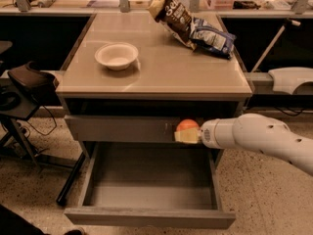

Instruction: Pick orange from middle drawer and place on counter

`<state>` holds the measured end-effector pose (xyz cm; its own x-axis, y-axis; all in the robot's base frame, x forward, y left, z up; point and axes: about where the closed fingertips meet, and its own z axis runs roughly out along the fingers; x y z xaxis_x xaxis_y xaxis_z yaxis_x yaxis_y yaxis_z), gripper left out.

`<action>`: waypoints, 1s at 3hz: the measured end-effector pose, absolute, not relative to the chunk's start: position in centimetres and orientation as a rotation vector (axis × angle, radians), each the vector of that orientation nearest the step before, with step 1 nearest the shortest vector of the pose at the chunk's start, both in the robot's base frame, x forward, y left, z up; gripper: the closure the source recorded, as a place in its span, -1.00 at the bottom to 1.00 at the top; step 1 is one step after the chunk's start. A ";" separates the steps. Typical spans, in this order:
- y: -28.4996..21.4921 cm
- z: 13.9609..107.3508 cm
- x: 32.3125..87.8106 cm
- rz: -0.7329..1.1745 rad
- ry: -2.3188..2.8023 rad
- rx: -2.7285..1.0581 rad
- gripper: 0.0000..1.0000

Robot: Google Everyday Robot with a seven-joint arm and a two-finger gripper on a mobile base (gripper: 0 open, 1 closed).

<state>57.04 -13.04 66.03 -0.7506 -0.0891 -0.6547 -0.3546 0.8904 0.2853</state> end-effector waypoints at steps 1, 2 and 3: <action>-13.0 66.0 57.0 0.523 2.388 -0.317 1.00; -12.8 65.3 57.1 0.535 2.412 -0.297 1.00; -13.5 66.8 57.5 0.517 2.411 -0.282 1.00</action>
Offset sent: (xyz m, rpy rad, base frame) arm 0.0011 0.0016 -0.0170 0.0172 0.0615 -0.0278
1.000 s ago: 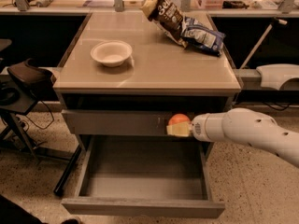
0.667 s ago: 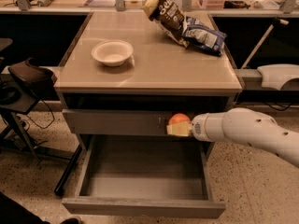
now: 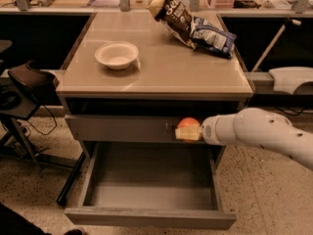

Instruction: Pick orange from middle drawer and place on counter

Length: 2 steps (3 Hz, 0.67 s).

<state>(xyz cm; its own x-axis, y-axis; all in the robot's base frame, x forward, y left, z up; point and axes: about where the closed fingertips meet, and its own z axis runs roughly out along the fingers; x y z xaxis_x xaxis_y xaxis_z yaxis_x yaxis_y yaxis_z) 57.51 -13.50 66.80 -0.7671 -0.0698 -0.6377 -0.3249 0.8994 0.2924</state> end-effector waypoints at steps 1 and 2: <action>-14.4 71.2 58.0 0.472 2.412 -0.305 1.00; -15.4 79.9 59.5 0.365 2.361 -0.352 1.00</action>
Offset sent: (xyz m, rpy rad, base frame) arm 0.0345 -0.0403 0.3846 -0.3635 -0.1513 0.0980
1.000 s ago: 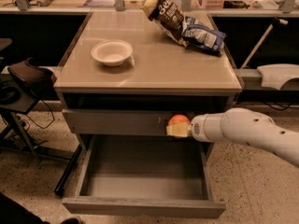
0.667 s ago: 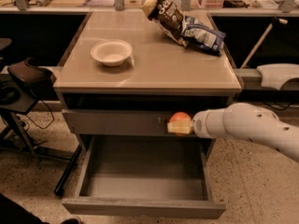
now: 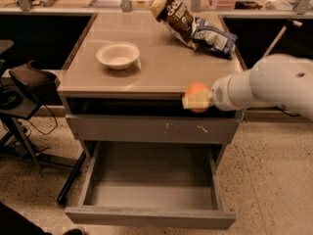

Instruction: Pick orange from middle drawer and place on counter

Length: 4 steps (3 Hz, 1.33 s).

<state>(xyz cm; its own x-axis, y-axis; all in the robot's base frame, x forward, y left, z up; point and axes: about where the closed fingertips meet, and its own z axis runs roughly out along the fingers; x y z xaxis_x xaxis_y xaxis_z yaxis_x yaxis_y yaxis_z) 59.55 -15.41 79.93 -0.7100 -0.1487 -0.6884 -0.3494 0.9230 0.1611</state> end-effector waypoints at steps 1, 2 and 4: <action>-15.4 79.9 59.5 0.365 2.361 -0.352 1.00; -15.3 84.4 60.9 0.332 2.342 -0.391 1.00; -10.6 90.3 68.8 0.258 2.417 -0.567 1.00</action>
Offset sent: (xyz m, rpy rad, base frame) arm 0.0843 0.0046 0.2735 -0.1806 -0.1497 0.1102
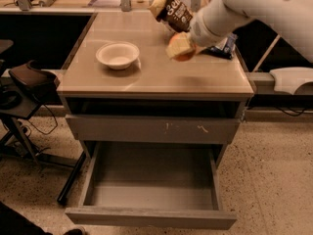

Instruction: Pick orange from middle drawer and place on counter

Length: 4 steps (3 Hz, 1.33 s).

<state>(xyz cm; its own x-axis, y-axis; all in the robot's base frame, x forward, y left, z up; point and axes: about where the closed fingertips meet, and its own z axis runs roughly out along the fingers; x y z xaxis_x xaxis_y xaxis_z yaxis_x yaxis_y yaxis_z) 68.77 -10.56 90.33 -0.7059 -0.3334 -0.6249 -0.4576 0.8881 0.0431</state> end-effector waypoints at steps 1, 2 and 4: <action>-10.5 90.9 73.0 0.275 2.416 -0.575 1.00; -12.8 87.9 75.8 0.365 2.413 -0.507 1.00; -19.1 81.5 75.7 0.468 2.452 -0.347 1.00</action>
Offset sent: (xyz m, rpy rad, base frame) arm 0.0886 -0.1103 -0.0994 0.2034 0.0658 -0.1277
